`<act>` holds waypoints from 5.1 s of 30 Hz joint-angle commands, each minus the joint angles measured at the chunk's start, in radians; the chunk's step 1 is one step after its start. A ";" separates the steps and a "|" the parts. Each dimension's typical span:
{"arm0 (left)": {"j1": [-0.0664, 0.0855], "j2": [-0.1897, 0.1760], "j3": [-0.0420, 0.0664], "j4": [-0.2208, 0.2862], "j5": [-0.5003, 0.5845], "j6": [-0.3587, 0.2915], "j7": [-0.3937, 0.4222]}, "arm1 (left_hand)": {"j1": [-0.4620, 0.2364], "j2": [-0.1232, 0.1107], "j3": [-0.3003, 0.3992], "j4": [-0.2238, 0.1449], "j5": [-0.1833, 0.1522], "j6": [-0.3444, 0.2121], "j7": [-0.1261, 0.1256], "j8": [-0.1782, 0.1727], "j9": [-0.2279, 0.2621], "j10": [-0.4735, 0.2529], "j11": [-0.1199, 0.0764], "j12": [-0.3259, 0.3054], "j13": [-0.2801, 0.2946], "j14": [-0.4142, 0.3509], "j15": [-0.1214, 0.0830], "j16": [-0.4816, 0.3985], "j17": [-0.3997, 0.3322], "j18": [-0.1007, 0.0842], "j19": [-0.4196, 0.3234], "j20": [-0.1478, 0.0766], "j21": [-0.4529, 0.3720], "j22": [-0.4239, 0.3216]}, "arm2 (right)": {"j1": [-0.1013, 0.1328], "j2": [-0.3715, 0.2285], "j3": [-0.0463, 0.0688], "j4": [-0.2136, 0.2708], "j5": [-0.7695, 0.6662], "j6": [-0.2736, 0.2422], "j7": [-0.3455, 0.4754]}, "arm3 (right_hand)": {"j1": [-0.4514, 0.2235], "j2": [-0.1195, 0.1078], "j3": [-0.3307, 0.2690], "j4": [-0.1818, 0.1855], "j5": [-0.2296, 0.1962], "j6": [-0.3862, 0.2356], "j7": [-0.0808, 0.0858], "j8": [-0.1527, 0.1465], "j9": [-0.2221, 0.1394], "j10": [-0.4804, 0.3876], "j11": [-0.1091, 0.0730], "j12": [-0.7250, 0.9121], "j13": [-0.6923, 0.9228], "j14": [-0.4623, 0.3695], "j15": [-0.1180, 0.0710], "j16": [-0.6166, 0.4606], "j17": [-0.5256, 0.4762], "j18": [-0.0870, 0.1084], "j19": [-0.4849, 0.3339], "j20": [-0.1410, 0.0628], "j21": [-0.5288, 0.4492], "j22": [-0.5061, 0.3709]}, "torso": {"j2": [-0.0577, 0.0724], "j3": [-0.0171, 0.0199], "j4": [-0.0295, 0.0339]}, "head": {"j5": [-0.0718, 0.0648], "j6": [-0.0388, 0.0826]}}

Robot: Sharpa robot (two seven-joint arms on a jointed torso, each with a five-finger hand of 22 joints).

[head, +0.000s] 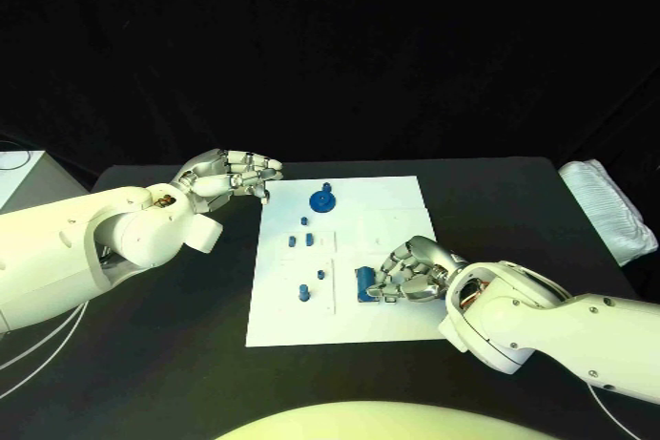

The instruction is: Assemble the parts on the task board

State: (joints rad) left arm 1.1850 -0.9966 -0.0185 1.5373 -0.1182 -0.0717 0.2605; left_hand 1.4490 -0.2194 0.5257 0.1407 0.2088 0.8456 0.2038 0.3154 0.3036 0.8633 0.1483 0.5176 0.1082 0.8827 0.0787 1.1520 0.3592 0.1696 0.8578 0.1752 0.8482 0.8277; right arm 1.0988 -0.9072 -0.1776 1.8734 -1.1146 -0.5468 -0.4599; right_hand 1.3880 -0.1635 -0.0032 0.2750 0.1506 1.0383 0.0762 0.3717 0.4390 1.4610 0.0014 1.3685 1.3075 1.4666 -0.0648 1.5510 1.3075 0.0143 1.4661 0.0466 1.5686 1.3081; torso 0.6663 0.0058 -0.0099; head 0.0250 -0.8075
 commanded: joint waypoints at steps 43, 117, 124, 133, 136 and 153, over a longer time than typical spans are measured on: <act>0.000 -0.005 0.000 0.000 0.006 0.021 -0.002 | 0.002 0.010 0.000 -0.001 0.002 -0.007 0.002 0.004 -0.002 -0.006 0.000 0.004 0.000 0.002 0.001 -0.007 0.002 0.014 0.005 0.000 -0.006 -0.002 | -0.009 0.029 0.000 -0.034 -0.082 0.015 -0.031 | 0.025 -0.022 0.066 0.016 0.002 0.023 -0.009 0.012 -0.015 0.025 -0.010 0.012 0.158 0.097 -0.008 0.007 0.232 -0.014 0.105 -0.015 0.002 0.263 | 0.000 0.0003 0.0007 | 0.001 -0.005; -0.013 -0.001 0.000 0.030 0.010 0.021 0.032 | -0.004 0.010 -0.010 0.001 0.000 -0.011 -0.004 0.007 -0.007 0.042 -0.012 0.053 0.024 0.005 -0.006 -0.009 0.007 0.015 0.009 -0.004 -0.014 -0.008 | -0.037 -0.224 -0.005 -0.019 -0.219 0.019 -0.059 | -0.076 -0.021 0.078 0.017 0.001 -0.014 0.011 -0.021 -0.040 0.023 0.009 0.007 0.159 0.098 0.008 0.007 0.234 -0.014 0.105 0.001 0.002 0.263 | -0.001 -0.0012 0.0010 | -0.056 0.008; -0.014 -0.002 0.000 0.028 0.010 0.021 0.030 | -0.005 0.010 -0.010 0.001 0.001 -0.011 -0.005 0.007 -0.007 0.042 -0.013 0.054 0.024 0.005 -0.007 -0.009 0.007 0.015 0.009 -0.005 -0.015 -0.008 | -0.044 -0.206 -0.005 -0.025 -0.226 0.028 -0.068 | -0.066 -0.013 0.087 0.012 0.003 -0.006 0.007 -0.019 -0.039 0.026 0.005 0.011 0.162 0.098 0.006 0.007 0.235 -0.014 0.105 0.000 0.002 0.263 | -0.002 -0.0020 -0.0011 | -0.056 0.007; -0.014 -0.002 0.000 0.027 0.008 0.025 0.025 | -0.005 0.010 -0.010 0.001 0.001 -0.011 -0.005 0.007 -0.007 0.042 -0.013 0.054 0.024 0.005 -0.007 -0.009 0.007 0.015 0.009 -0.005 -0.015 -0.008 | -0.054 -0.166 -0.005 -0.049 -0.319 0.065 -0.097 | -0.004 0.003 0.134 0.000 0.003 0.005 0.000 -0.022 -0.044 0.029 -0.002 0.015 0.165 0.099 0.000 0.010 0.241 -0.014 0.105 -0.006 0.002 0.263 | -0.002 -0.0013 -0.0008 | -0.058 0.007; -0.014 -0.003 0.000 0.029 0.002 0.025 0.024 | -0.004 0.010 -0.010 0.001 0.001 -0.011 -0.005 0.007 -0.007 0.041 -0.013 0.056 0.026 0.006 -0.007 -0.010 0.007 0.015 0.010 -0.005 -0.015 -0.008 | -0.058 -0.154 -0.005 -0.067 -0.397 0.099 -0.109 | 0.021 -0.001 0.166 -0.003 0.004 0.007 -0.001 -0.027 -0.048 0.027 -0.003 0.011 0.163 0.099 -0.002 0.010 0.241 -0.014 0.105 -0.008 0.002 0.263 | -0.001 -0.0019 0.0007 | -0.060 0.008; -0.013 -0.007 0.000 0.030 -0.003 0.028 0.021 | -0.004 0.010 -0.010 0.001 0.001 -0.011 -0.005 0.007 -0.007 0.041 -0.013 0.056 0.026 0.006 -0.007 -0.010 0.007 0.015 0.010 -0.005 -0.015 -0.008 | -0.066 -0.113 -0.005 -0.081 -0.493 0.143 -0.163 | 0.022 -0.009 0.198 0.004 0.004 0.014 0.000 -0.030 -0.052 0.028 -0.003 0.012 0.165 0.101 -0.001 0.013 0.247 -0.014 0.105 -0.008 0.002 0.263 | -0.002 -0.0023 -0.0003 | -0.057 0.004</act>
State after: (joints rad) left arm 1.1721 -1.0040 -0.0194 1.5644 -0.1176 -0.0624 0.2751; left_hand 1.4451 -0.2156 0.5201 0.1408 0.2088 0.8381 0.2035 0.3190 0.2979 0.9011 0.1361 0.5702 0.1329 0.8863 0.0751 1.1482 0.3654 0.1695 0.8612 0.1715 0.8380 0.8212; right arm 1.0450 -1.0241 -0.1732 1.7969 -1.5975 -0.4706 -0.5827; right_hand 1.4071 -0.1698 0.1910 0.2799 0.1560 1.0436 0.0747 0.3399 0.3955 1.4643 0.0051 1.3801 1.3074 1.4664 -0.0645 1.5588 1.3074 0.0143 1.4661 0.0395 1.5686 1.3073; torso 0.6642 0.0040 -0.0099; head -0.0329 -0.8036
